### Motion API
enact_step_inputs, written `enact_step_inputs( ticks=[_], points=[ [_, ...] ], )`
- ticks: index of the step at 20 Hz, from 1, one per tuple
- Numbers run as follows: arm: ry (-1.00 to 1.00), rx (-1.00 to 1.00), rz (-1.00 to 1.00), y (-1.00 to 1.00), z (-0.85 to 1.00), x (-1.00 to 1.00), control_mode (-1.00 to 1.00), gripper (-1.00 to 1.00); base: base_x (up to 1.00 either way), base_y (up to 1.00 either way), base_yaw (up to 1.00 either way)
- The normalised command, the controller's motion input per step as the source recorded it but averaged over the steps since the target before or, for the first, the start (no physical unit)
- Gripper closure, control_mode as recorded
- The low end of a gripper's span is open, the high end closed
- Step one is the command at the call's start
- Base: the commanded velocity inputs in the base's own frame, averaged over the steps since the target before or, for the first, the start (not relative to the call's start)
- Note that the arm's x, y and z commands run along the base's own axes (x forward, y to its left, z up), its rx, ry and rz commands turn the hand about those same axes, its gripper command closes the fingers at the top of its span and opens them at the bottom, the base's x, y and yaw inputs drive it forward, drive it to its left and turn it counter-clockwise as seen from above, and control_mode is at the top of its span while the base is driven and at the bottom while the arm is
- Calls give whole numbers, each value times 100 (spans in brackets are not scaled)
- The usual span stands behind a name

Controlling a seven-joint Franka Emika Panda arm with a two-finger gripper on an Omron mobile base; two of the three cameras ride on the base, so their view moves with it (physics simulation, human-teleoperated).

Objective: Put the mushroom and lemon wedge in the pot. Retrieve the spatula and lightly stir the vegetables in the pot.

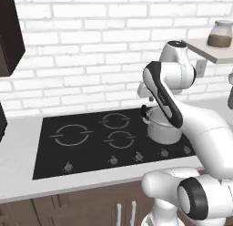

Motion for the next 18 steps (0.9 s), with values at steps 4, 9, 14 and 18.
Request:
enact_step_inputs(
  ticks=[4,9,14,18],
  points=[
    [0,0,0,0,0,0,100,-100,0,-7,0],
    [0,0,0,0,0,0,100,-100,0,-61,0],
    [0,0,0,0,0,0,100,-100,0,-71,0],
    [0,0,0,0,0,0,100,-100,0,-58,0]
  ],
)
